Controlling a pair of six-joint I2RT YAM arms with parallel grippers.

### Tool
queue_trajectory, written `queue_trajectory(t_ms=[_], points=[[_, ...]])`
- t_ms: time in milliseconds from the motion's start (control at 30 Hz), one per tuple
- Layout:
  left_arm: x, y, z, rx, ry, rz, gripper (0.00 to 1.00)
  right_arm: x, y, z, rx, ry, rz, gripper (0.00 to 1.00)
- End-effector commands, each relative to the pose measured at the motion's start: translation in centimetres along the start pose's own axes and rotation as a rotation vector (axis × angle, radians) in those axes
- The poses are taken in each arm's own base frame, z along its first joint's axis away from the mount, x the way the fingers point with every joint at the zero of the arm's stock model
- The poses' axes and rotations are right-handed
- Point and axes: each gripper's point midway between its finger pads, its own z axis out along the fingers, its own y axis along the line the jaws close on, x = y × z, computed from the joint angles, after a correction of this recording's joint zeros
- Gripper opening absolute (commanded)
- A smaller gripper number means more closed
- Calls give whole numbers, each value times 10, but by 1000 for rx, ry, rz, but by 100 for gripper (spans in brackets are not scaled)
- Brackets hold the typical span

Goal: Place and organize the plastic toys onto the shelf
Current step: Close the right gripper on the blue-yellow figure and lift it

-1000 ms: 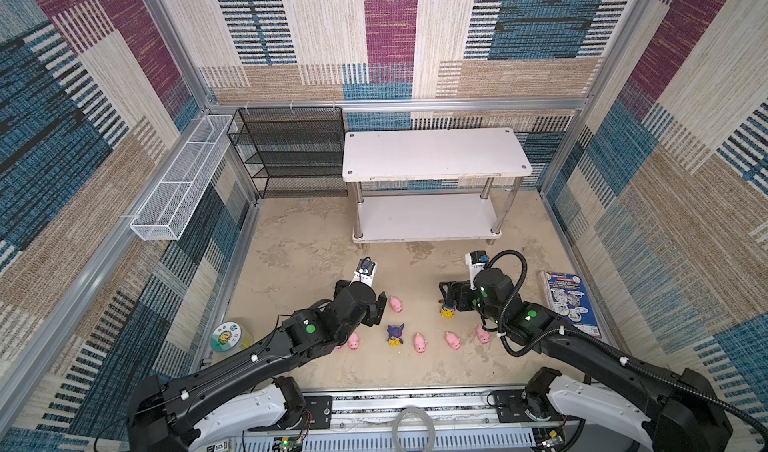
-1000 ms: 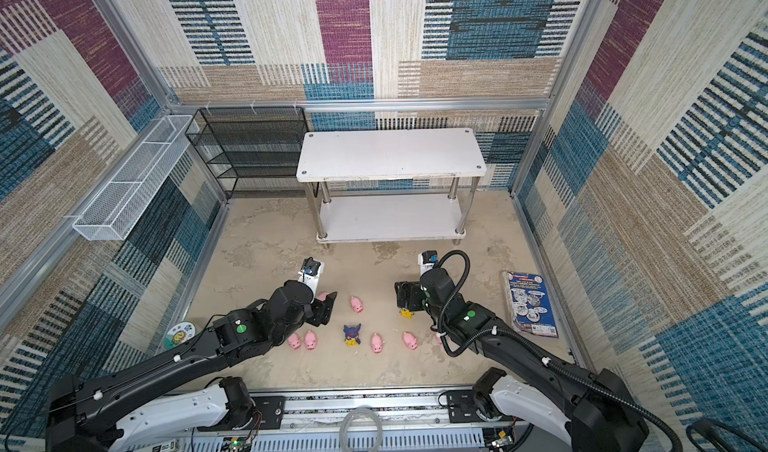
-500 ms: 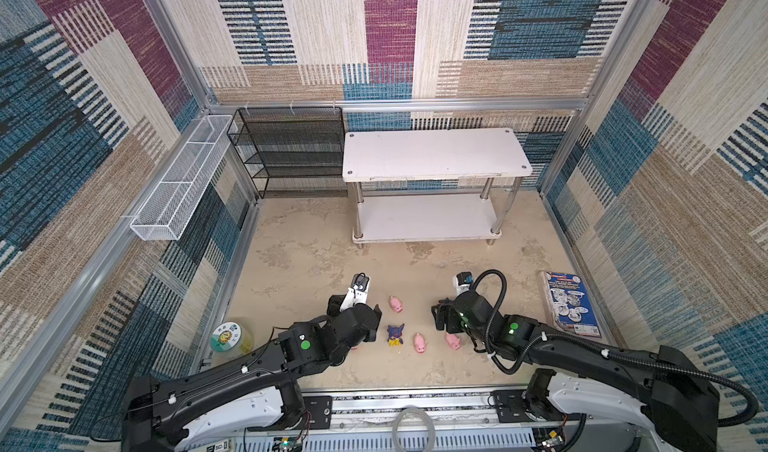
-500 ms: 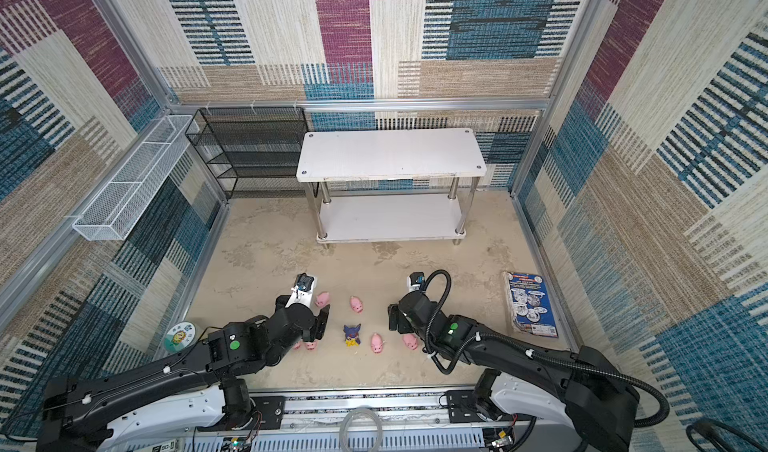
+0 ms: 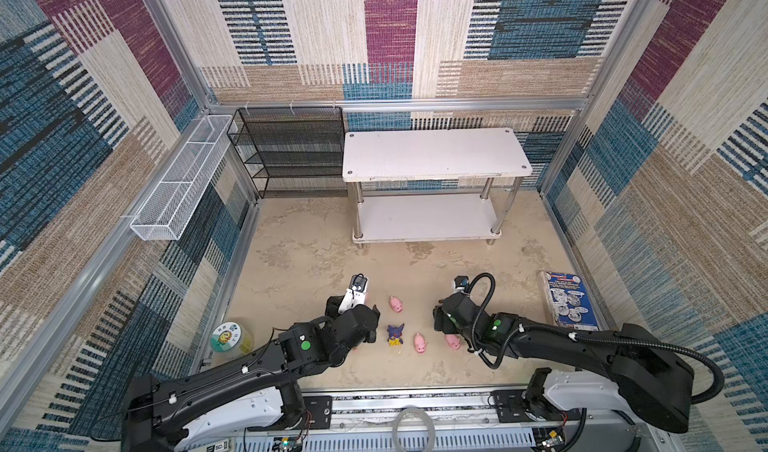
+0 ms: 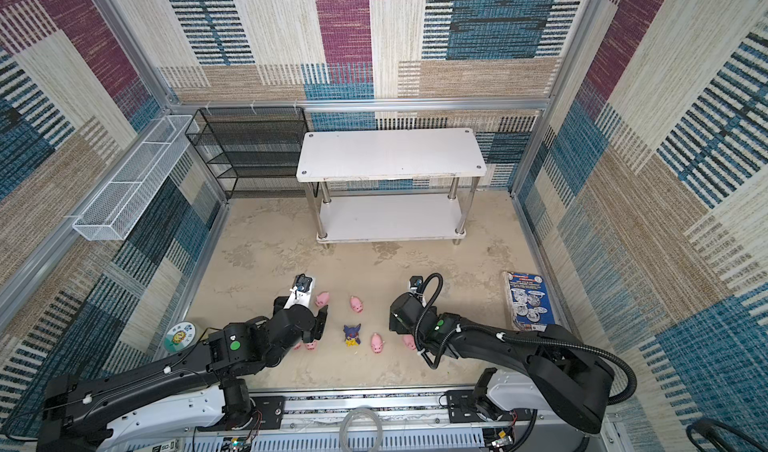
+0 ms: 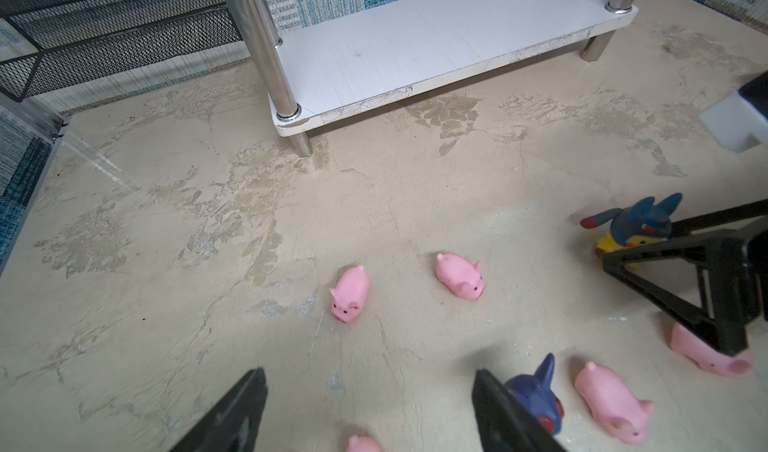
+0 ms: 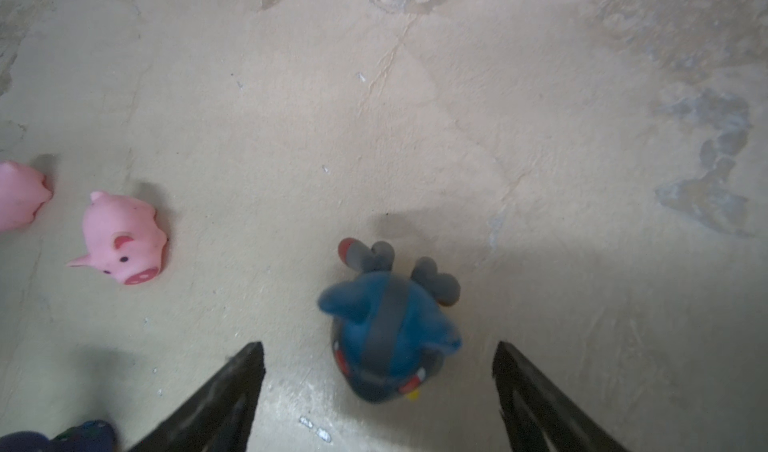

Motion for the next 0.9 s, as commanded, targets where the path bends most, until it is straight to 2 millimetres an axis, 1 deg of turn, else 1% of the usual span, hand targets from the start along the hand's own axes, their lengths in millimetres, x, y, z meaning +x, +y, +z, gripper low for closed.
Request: queue_trajectory(t_ms=[0, 67, 133, 367, 567, 867], points=[[-5, 0, 1, -8, -26, -7, 83, -12, 6, 3, -2, -44, 30, 87], [-6, -2, 3, -4, -29, -4, 83, -11, 7, 6, 5, -38, 24, 86], [-6, -4, 4, -3, -28, 0, 83, -10, 8, 9, 10, -31, 21, 82], [-4, -6, 7, -3, -27, 7, 83, -9, 6, 15, 39, -29, 17, 79], [-11, -8, 7, 1, -50, 11, 84, -13, 6, 20, 70, -37, 11, 74], [-9, -10, 9, 2, -47, 24, 84, -10, 7, 29, 106, -8, -14, 60]])
